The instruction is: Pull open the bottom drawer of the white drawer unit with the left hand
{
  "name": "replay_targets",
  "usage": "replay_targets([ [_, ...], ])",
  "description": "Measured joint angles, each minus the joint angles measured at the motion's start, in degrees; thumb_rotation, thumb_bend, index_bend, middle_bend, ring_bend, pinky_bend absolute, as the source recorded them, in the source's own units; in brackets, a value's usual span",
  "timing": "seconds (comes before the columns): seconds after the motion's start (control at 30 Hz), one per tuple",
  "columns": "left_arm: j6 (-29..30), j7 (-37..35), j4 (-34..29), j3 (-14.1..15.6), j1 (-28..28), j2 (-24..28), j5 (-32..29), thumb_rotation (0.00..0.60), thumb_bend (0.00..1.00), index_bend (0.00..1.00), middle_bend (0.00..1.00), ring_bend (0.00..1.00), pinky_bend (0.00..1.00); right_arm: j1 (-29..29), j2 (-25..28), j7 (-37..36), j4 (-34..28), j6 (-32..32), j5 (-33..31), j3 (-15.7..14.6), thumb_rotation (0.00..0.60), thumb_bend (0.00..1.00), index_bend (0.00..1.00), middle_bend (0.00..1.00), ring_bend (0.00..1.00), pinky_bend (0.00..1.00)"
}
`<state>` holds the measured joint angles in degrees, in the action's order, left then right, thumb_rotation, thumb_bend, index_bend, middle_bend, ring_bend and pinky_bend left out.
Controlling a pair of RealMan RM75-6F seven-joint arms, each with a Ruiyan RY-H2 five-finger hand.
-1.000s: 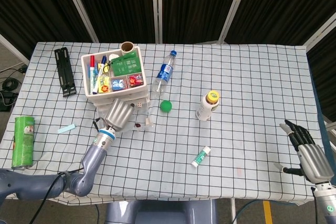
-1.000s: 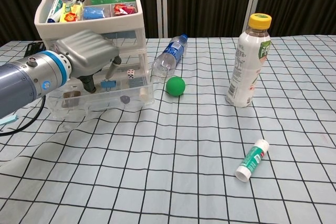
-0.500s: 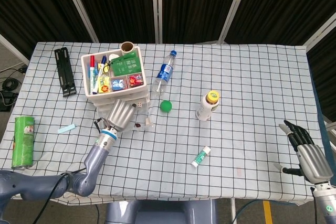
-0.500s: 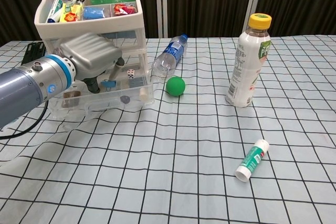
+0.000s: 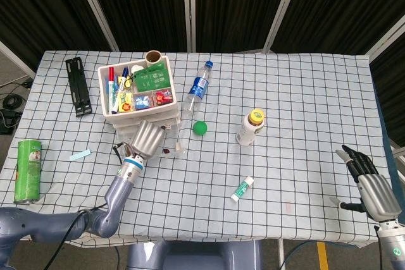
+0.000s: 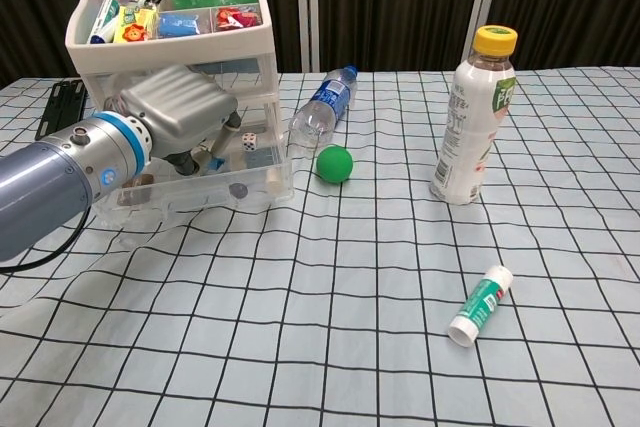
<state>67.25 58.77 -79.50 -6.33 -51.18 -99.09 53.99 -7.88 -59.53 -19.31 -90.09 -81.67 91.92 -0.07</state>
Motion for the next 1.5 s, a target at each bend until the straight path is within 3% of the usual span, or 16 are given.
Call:
replay_targets([
  [0.43, 0.8, -0.2, -2.8, 0.2, 1.1, 1.9, 1.9, 0.6, 0.6, 0.6, 0.97, 0.93, 0.81, 0.0, -0.1, 0.3, -0.1, 0.1, 0.1, -0.1, 0.6, 0.02, 0.0, 0.0, 0.0, 0.0],
  [0.83, 4.4, 1.6, -11.9, 1.3, 2.9, 7.4, 5.5, 0.6, 0.6, 0.61, 0.97, 0.93, 0.81, 0.3, 0.2, 0.2, -0.4, -0.6, 0.3, -0.1, 0.6, 0.02, 0.0, 0.0, 0.0, 0.0],
  [1.23, 12.4, 2.4, -24.8, 5.2, 8.4, 17.1, 13.8, 0.6, 0.6, 0.6, 0.97, 0.93, 0.81, 1.0, 0.6, 0.7, -1.1, -2.5, 1.7, -0.4, 0.6, 0.02, 0.0, 0.0, 0.0, 0.0],
  [1.5, 17.2, -4.9, -27.5, 8.3, 14.9, 24.7, 18.8, 0.6, 0.6, 0.6, 0.97, 0.93, 0.81, 1.6, 0.3, 3.1, -2.2, -3.5, 3.7, -1.5, 0.6, 0.02, 0.0, 0.0, 0.0, 0.0],
])
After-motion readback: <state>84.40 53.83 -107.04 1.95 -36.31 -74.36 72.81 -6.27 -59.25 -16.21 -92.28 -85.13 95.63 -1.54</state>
